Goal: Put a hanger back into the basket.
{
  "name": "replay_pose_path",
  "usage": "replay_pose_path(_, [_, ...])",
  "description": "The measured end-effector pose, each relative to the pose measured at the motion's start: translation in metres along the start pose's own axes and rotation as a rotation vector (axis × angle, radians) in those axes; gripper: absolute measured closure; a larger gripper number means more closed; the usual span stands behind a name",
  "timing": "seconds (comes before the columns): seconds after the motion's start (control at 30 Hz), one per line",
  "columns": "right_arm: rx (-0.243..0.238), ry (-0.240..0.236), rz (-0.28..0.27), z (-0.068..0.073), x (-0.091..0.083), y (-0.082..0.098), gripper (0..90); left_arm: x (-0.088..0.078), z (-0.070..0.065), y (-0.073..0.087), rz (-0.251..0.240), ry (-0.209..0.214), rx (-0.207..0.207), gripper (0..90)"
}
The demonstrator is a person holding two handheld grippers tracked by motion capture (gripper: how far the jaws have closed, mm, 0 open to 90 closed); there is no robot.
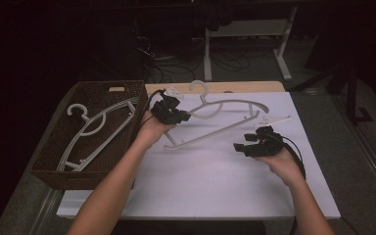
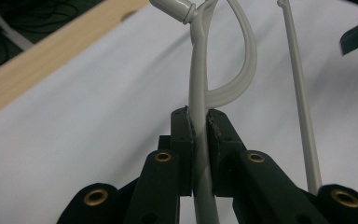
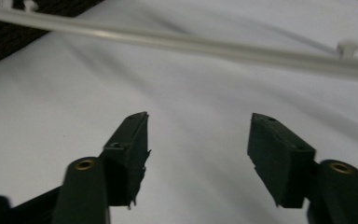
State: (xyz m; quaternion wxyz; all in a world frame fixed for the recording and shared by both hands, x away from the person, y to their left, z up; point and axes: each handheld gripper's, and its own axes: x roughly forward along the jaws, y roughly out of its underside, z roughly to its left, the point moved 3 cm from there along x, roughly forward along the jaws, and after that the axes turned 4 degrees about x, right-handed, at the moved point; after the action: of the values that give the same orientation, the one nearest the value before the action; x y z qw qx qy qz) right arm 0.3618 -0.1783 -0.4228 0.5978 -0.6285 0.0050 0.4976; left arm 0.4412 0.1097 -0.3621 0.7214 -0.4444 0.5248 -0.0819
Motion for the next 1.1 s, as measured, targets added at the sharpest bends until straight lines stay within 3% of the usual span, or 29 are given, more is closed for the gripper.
replay_pose_path(0.23, [-0.012, -0.018, -0.032, 0.002, 0.001, -0.003, 23.9, -0.058, 0.002, -0.016, -0.038, -0.060, -0.034, 82.9])
replay_pose_path(0.27, [-0.012, -0.018, -0.032, 0.002, 0.001, -0.003, 23.9, -0.058, 0.002, -0.016, -0.038, -0.060, -0.034, 82.9])
replay_pose_path(0.33, [-0.018, -0.016, -0.038, 0.001, 0.002, -0.005, 22.8, -0.086, 0.011, -0.014, -0.067, -0.083, -0.052, 82.9])
replay_pose_path(0.43, [-0.016, -0.011, -0.044, 0.000, 0.002, -0.007, 20.5, -0.106, 0.021, -0.006, -0.072, -0.118, -0.068, 82.9])
replay_pose_path(0.8, [-0.036, 0.009, -0.063, 0.002, 0.000, -0.010, 15.7, -0.181, 0.072, 0.068, -0.082, -0.271, -0.186, 82.9])
replay_pose_path(1.1, [-0.043, 0.013, -0.049, 0.003, 0.003, -0.010, 15.2, -0.223, 0.103, 0.121, -0.076, -0.380, -0.268, 82.9])
